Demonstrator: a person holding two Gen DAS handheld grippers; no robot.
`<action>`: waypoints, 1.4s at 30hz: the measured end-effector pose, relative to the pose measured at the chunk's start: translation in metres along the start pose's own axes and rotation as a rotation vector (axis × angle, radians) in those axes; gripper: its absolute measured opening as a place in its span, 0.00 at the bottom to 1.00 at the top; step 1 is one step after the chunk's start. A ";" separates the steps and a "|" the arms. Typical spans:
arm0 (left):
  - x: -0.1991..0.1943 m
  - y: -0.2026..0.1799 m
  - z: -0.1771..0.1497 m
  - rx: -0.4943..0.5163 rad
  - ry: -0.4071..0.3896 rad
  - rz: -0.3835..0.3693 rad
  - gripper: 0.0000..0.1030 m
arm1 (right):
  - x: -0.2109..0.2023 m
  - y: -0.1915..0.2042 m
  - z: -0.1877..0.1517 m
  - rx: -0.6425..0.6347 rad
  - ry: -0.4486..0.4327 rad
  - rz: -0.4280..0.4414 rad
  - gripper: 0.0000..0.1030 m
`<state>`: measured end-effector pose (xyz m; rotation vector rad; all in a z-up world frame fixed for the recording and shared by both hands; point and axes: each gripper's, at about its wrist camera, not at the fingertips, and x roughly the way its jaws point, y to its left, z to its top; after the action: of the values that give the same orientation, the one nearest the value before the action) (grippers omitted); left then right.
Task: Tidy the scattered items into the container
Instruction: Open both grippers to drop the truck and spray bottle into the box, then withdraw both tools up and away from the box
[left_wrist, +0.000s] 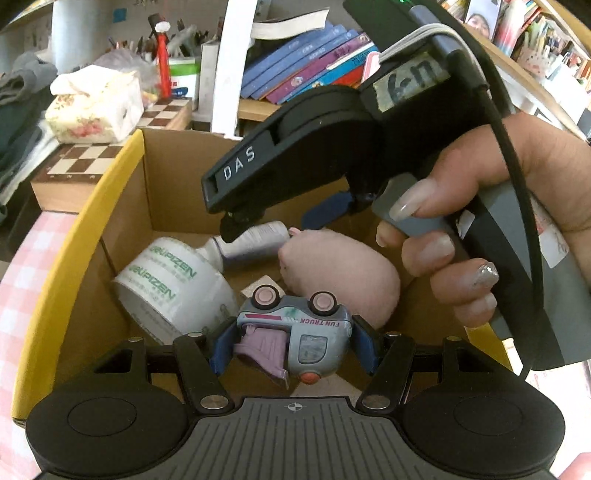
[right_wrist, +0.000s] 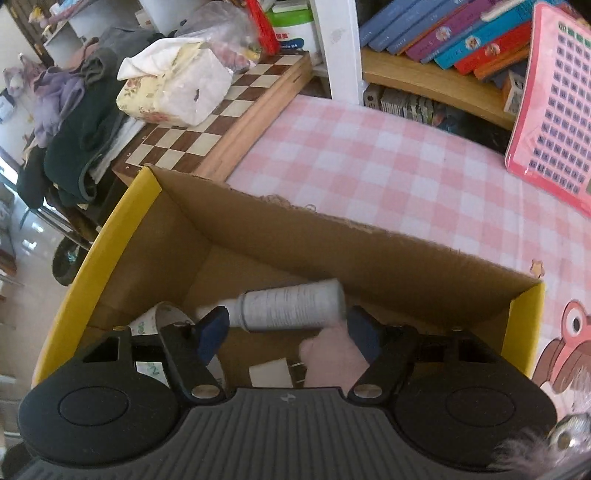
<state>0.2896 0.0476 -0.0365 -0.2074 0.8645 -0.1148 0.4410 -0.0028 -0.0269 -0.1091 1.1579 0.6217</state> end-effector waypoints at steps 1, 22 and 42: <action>-0.001 -0.002 0.000 0.004 -0.004 0.003 0.63 | -0.001 0.000 -0.001 0.000 -0.006 0.001 0.68; -0.113 -0.010 -0.030 0.074 -0.231 -0.006 0.70 | -0.133 0.015 -0.063 0.022 -0.246 0.059 0.70; -0.182 0.007 -0.112 0.107 -0.179 0.075 0.89 | -0.185 0.050 -0.227 -0.002 -0.304 -0.024 0.70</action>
<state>0.0862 0.0730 0.0264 -0.0838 0.6848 -0.0712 0.1817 -0.1243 0.0530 -0.0286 0.8608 0.5953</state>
